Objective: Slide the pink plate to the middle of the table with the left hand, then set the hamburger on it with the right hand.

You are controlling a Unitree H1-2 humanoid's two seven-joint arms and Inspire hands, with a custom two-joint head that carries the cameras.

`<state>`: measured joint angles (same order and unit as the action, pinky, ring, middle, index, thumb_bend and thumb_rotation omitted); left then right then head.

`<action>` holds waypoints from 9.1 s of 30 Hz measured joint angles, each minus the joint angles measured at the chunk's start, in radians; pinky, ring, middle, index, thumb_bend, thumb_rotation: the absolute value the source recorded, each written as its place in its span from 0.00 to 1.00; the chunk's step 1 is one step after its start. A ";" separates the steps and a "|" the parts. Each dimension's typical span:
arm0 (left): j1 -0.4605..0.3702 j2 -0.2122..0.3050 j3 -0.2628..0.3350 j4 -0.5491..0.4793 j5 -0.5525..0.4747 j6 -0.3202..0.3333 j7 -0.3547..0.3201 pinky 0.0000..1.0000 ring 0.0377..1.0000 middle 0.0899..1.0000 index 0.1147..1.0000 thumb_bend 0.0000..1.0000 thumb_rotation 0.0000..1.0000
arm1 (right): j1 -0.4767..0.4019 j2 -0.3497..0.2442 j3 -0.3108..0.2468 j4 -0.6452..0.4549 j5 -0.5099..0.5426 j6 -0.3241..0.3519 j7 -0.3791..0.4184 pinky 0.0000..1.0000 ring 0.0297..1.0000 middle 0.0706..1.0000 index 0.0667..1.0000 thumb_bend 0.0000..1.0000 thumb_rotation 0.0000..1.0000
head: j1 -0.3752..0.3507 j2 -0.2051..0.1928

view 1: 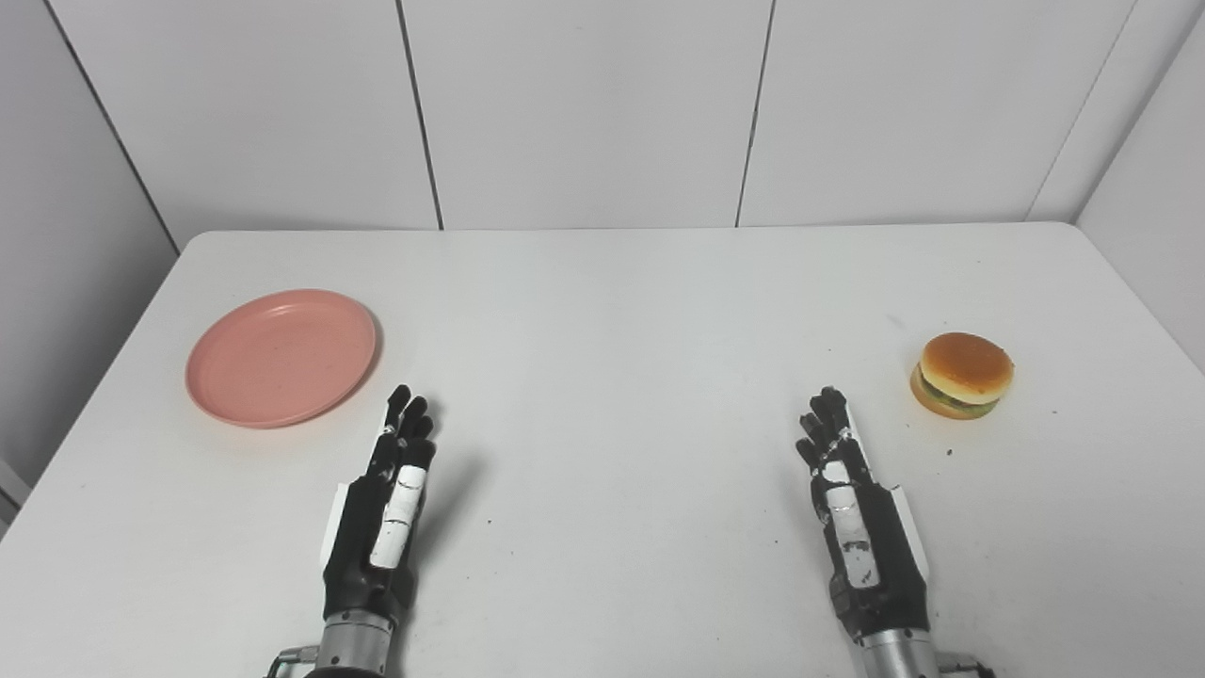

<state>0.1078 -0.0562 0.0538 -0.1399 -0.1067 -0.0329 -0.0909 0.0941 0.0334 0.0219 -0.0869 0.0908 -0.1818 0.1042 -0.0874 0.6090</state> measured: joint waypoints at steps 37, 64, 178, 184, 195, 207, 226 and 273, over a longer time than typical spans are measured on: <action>0.000 0.001 0.006 0.000 -0.001 0.000 -0.009 1.00 0.99 0.99 1.00 0.85 0.77 | 0.000 0.000 0.001 0.001 0.008 0.000 -0.001 1.00 1.00 1.00 0.98 0.83 0.90 | 0.003 -0.006; -0.014 -0.022 -0.072 0.093 0.074 -0.154 0.055 1.00 1.00 0.98 1.00 0.74 0.73 | -0.019 -0.037 -0.054 0.111 0.132 -0.119 0.121 1.00 1.00 1.00 0.99 0.84 0.90 | 0.262 -0.166; -0.741 0.482 0.287 1.149 -0.124 -0.367 0.087 0.96 0.95 0.94 0.95 0.86 0.78 | -0.044 -0.043 -0.033 0.160 0.095 -0.185 0.080 1.00 0.99 0.98 0.96 0.80 0.89 | 0.242 -0.190; -0.768 0.508 0.285 1.237 -0.126 -0.385 0.080 0.99 0.96 0.95 0.94 0.85 0.75 | -0.043 -0.043 -0.033 0.158 0.094 -0.185 0.079 1.00 0.98 0.98 0.96 0.79 0.89 | 0.241 -0.186; -0.768 0.527 0.247 1.276 -0.094 -0.390 0.087 0.91 0.96 0.94 0.94 0.84 0.74 | -0.039 -0.044 -0.031 0.151 0.086 -0.184 0.077 0.98 0.98 0.97 0.95 0.79 0.90 | 0.236 -0.179; -0.768 0.520 0.232 1.339 -0.105 -0.409 0.037 0.91 0.98 0.97 0.98 0.88 0.79 | -0.036 -0.044 -0.029 0.147 0.063 -0.184 0.072 0.97 0.98 0.97 0.95 0.78 0.92 | 0.225 -0.173; -0.772 0.513 0.179 1.358 -0.088 -0.431 0.035 0.91 0.98 0.96 0.98 0.79 0.72 | -0.028 -0.045 -0.030 0.132 0.055 -0.172 0.071 0.95 0.97 0.96 0.94 0.77 0.92 | 0.210 -0.163; -0.666 0.379 0.101 1.028 -0.087 -0.311 -0.073 0.81 0.93 0.93 0.95 0.88 0.67 | -0.024 -0.044 -0.024 0.124 0.052 -0.165 0.070 0.93 0.93 0.93 0.93 0.76 0.89 | 0.176 -0.149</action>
<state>-0.5579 0.3224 0.1545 0.8882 -0.1939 -0.3439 -0.1639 0.0700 -0.0110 -0.0018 0.0376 0.1428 -0.3466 0.1741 0.0890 0.4602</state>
